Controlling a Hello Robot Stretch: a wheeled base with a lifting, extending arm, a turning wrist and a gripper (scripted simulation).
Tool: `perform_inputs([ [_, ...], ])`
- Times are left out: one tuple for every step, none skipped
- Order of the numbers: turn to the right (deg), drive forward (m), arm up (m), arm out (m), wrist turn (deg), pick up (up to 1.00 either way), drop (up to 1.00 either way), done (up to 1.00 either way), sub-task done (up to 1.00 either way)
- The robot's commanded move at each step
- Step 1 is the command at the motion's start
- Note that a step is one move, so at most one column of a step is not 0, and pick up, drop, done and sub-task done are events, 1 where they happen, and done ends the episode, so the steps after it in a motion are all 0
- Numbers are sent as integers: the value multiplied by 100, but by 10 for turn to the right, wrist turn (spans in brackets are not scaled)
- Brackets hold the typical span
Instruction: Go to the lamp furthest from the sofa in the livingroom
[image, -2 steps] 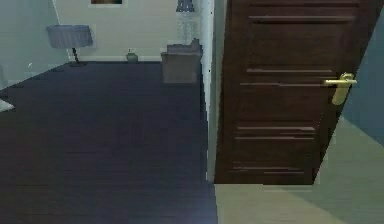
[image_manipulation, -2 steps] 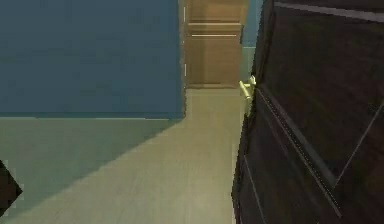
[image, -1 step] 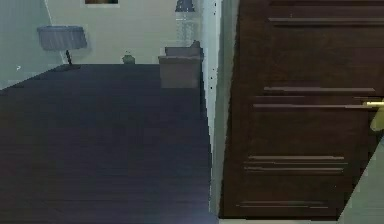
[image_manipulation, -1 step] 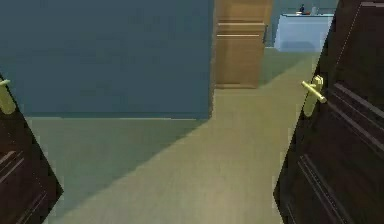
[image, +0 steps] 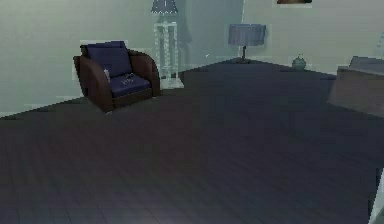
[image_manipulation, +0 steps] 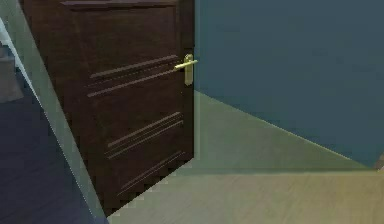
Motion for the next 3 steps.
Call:
perform_inputs([
  [-60,0,0,0,0,0,0,0,0],
  [0,100,0,0,0,0,0,0,0],
  [0,100,0,0,0,0,0,0,0],
])
